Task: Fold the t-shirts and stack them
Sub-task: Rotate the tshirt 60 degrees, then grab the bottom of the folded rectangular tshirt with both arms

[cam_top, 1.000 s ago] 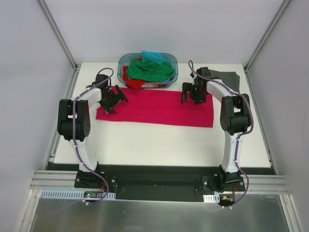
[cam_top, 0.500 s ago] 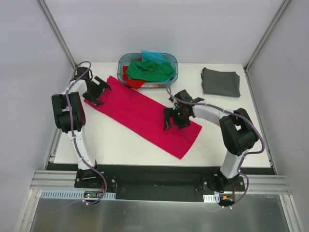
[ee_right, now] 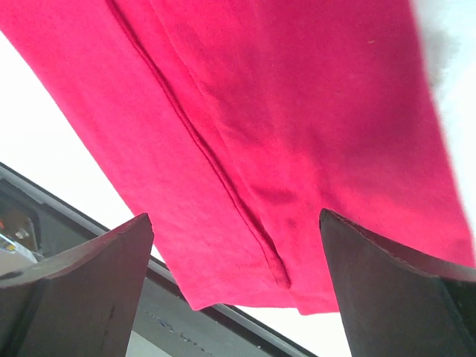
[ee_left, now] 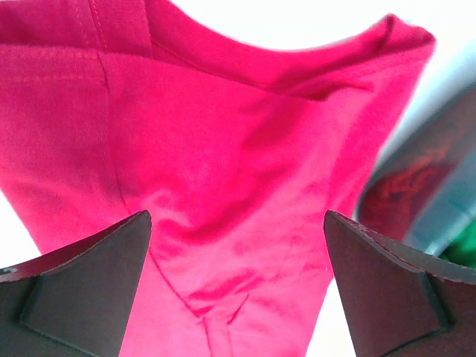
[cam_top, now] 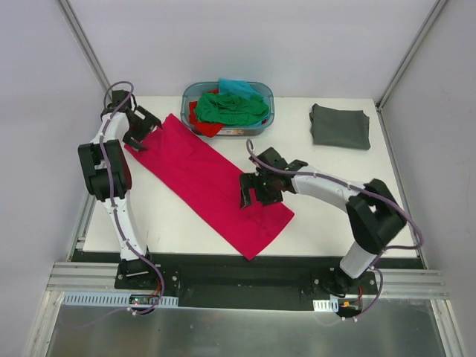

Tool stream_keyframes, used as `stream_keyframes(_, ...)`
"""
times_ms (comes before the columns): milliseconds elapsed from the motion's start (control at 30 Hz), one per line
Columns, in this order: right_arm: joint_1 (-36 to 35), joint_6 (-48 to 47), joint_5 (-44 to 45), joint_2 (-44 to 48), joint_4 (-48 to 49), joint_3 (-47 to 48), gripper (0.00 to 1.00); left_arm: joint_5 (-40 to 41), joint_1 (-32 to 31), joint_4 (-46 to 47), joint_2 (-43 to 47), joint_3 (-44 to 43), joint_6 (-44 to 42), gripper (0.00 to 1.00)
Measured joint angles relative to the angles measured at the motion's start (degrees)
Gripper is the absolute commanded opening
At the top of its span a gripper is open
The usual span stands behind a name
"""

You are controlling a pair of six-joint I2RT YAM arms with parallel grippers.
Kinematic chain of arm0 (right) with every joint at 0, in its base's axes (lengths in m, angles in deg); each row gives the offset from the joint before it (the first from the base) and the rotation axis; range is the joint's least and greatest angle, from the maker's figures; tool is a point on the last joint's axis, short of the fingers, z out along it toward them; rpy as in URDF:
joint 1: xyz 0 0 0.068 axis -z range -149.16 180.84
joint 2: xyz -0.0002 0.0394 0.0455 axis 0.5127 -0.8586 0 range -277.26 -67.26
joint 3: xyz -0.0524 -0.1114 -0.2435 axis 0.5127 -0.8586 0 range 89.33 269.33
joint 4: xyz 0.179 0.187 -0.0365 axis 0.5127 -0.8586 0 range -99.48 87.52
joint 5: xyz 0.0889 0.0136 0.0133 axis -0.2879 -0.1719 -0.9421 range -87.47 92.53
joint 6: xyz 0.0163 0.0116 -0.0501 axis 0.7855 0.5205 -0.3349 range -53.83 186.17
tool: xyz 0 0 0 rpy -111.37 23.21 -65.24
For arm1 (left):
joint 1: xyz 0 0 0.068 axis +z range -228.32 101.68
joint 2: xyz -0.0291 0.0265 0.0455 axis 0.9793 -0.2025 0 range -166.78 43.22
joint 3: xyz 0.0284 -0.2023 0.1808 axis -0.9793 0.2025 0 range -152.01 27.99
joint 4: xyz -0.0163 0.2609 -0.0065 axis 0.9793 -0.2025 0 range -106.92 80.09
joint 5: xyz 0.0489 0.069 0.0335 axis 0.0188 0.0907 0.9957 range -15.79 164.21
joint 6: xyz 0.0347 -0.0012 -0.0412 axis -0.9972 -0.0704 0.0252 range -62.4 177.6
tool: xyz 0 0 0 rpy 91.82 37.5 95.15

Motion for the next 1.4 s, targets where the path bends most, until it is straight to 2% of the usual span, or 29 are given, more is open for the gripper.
stream_keyframes(167,1.2,2.3,5.7,13.2,1.8,-4.6,0.96,-0.1,-2.6,-0.6,12.0,5.1,-4.0,0.99)
stream_keyframes(267,2.2,4.3,9.5,23.5,4.1,-11.4,0.96,0.5,-8.9,0.3,26.9,12.8,-7.1,0.99)
stream_keyframes(400,5.0,8.2,14.0,34.4,4.3,-21.2,0.96,0.8,-25.6,4.0,45.8,23.9,-12.0,0.99)
stream_keyframes(433,5.9,9.1,14.8,36.4,4.2,-23.4,0.96,0.9,-28.6,4.7,49.0,26.6,-13.2,0.99)
stream_keyframes(467,6.5,9.8,15.6,38.0,4.1,-25.0,0.96,1.1,-36.3,5.1,51.4,29.4,-14.3,0.99)
stream_keyframes(533,7.5,11.6,16.9,42.0,4.0,-28.8,0.96,2.0,-45.5,5.4,53.6,33.9,-15.8,0.99)
stream_keyframes(633,8.2,14.9,18.2,48.2,4.0,-33.4,0.96,3.8,-58.8,6.0,52.7,40.8,-17.9,0.98)
stream_keyframes(700,8.5,17.0,18.6,51.3,4.1,-35.9,0.96,4.3,-66.0,5.7,50.3,44.0,-18.4,0.93)
stream_keyframes(767,8.7,18.8,18.7,53.1,4.5,-37.9,0.96,4.5,-71.8,5.5,47.2,45.4,-18.6,0.84)
stream_keyframes(900,8.8,21.5,18.4,53.2,6.1,-40.4,0.96,6.2,-79.1,5.8,41.4,45.5,-18.9,0.81)
stream_keyframes(1033,8.8,23.0,18.2,50.1,7.6,-40.7,0.96,7.3,-83.1,5.8,36.2,44.7,-19.3,0.68)
stream_keyframes(1100,8.8,23.3,17.8,47.8,8.3,-40.7,0.96,7.4,-84.0,5.9,33.4,43.7,-19.6,0.66)
stream_keyframes(1267,8.8,23.6,16.0,42.6,10.1,-40.7,0.96,7.4,-84.2,6.5,28.7,42.6,-19.8,0.5)
stream_keyframes(1400,8.8,24.0,14.3,40.1,13.0,-40.3,0.98,7.8,-84.2,6.9,26.4,42.2,-19.6,0.44)
